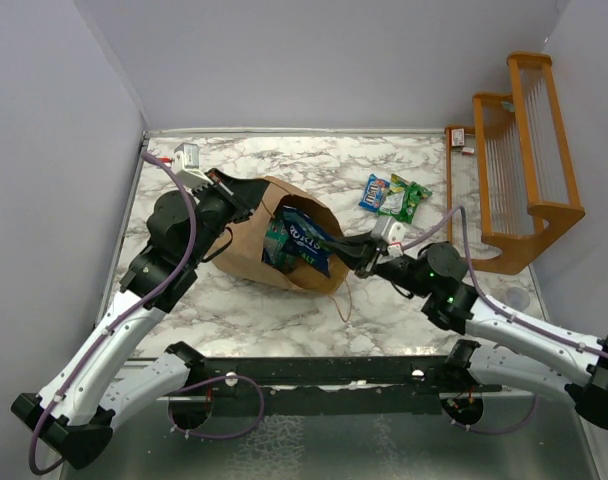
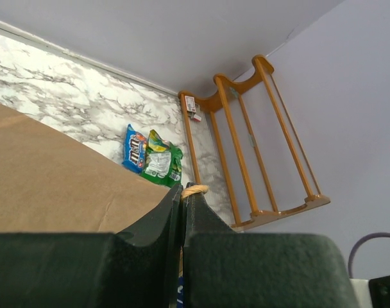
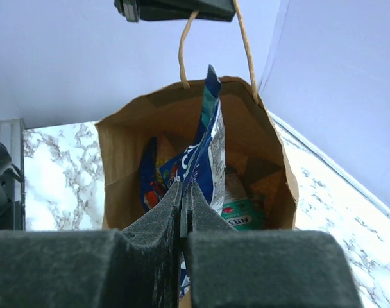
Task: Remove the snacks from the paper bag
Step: Take out the snack from the paper bag, then place the snack at the center of the board.
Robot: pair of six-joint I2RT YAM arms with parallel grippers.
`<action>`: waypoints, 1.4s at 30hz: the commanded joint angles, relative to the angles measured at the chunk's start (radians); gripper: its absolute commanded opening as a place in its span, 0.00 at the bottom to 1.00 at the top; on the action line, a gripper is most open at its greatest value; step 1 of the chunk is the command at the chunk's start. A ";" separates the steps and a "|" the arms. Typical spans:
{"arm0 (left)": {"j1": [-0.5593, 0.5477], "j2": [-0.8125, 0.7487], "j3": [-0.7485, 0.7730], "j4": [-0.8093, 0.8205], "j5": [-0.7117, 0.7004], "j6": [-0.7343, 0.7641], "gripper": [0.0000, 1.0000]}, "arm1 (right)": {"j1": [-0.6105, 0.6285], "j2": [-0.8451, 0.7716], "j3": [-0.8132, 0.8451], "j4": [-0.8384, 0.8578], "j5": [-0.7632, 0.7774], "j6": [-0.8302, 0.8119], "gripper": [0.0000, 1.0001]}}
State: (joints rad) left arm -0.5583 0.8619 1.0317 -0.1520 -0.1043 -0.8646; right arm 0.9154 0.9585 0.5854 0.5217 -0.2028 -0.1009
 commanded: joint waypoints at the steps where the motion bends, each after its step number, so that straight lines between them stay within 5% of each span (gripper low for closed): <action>1: 0.003 -0.012 -0.002 0.013 -0.036 0.019 0.00 | 0.007 -0.130 0.030 -0.116 -0.022 -0.019 0.01; 13: 0.003 0.005 0.000 0.015 -0.032 0.032 0.00 | 0.007 -0.275 0.131 -0.158 0.328 -0.105 0.01; 19: 0.002 0.011 0.001 0.014 -0.029 0.030 0.00 | 0.007 -0.181 0.173 -0.016 0.787 -0.147 0.01; 25: 0.003 0.017 0.011 0.005 -0.027 0.034 0.00 | -0.001 0.010 0.240 0.139 1.000 -0.264 0.01; 30: 0.002 0.013 0.012 0.001 -0.026 0.035 0.00 | -0.102 0.119 0.282 0.090 0.940 -0.165 0.01; 35: 0.003 0.010 0.013 0.001 -0.028 0.033 0.00 | -0.271 0.263 0.335 -0.050 0.714 0.073 0.01; 42: 0.005 0.010 0.007 0.018 -0.026 0.004 0.00 | -0.326 0.490 0.409 -0.063 0.504 0.247 0.01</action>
State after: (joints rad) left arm -0.5583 0.8845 1.0317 -0.1516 -0.1074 -0.8474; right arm 0.6064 1.3479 0.9436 0.4885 0.4938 -0.0208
